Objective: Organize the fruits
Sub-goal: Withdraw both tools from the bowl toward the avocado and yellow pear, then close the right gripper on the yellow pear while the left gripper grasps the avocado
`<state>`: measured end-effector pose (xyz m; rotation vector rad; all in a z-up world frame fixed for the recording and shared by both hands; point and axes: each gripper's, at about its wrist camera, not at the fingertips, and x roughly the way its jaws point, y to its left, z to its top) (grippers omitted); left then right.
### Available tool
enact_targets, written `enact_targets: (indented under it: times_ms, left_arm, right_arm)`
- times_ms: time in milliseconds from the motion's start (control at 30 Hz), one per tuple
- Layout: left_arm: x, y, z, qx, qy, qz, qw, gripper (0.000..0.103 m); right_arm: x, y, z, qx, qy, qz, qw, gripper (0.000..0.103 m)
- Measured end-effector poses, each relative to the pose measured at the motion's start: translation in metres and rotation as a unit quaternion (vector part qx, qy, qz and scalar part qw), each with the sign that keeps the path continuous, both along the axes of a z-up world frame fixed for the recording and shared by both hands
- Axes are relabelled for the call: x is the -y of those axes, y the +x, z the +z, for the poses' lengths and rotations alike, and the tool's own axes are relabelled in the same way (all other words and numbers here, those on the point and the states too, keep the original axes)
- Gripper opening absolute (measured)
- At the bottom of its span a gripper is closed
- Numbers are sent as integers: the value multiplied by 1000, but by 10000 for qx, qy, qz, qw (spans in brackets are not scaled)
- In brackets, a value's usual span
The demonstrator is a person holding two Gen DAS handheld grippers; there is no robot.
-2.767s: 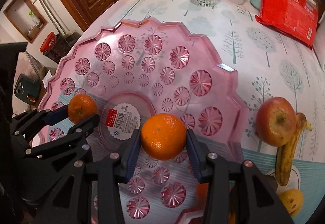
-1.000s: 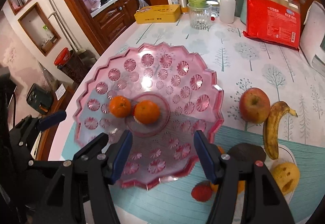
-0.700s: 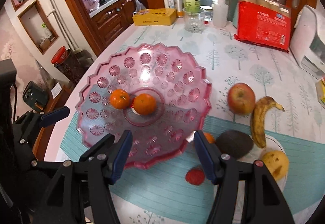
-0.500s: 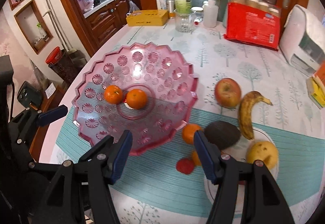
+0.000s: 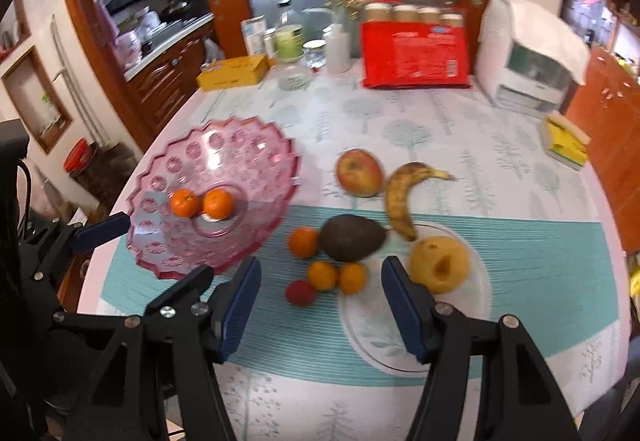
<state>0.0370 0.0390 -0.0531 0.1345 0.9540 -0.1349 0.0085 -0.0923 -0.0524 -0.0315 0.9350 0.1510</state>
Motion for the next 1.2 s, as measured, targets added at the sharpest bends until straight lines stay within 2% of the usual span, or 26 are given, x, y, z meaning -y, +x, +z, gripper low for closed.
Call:
enact_targets:
  times_ms: [100, 300, 467, 567, 667, 767, 933, 1200]
  left_arm:
    - [13, -3, 11, 136, -74, -144, 9998, 89]
    - [39, -6, 20, 237, -258, -382, 9987, 89]
    - [62, -8, 17, 393, -459, -610, 9963, 89]
    - [73, -6, 15, 522, -356, -665, 9958, 89]
    - [81, 6, 10, 303, -398, -650, 9966, 89]
    - [90, 26, -1, -163, -464, -686, 9964, 90]
    - [99, 49, -13, -229, -390, -724, 9963, 90]
    - [110, 84, -42, -470, -188, -1288, 9904, 90]
  right_arm:
    - [17, -11, 11, 261, -122, -204, 9994, 63]
    - [60, -26, 26, 493, 146, -647, 9966, 63]
    - [90, -31, 23, 436, 282, -895, 9946, 63]
    - [112, -28, 17, 303, 485, -1043, 9929, 63]
    - [128, -20, 8, 156, 484, -1047, 9932, 63]
    - [140, -7, -1, 8, 323, -994, 9945, 63]
    - [157, 14, -14, -153, 409, -729, 9964, 63]
    - [159, 53, -58, -705, 693, -280, 9947, 63]
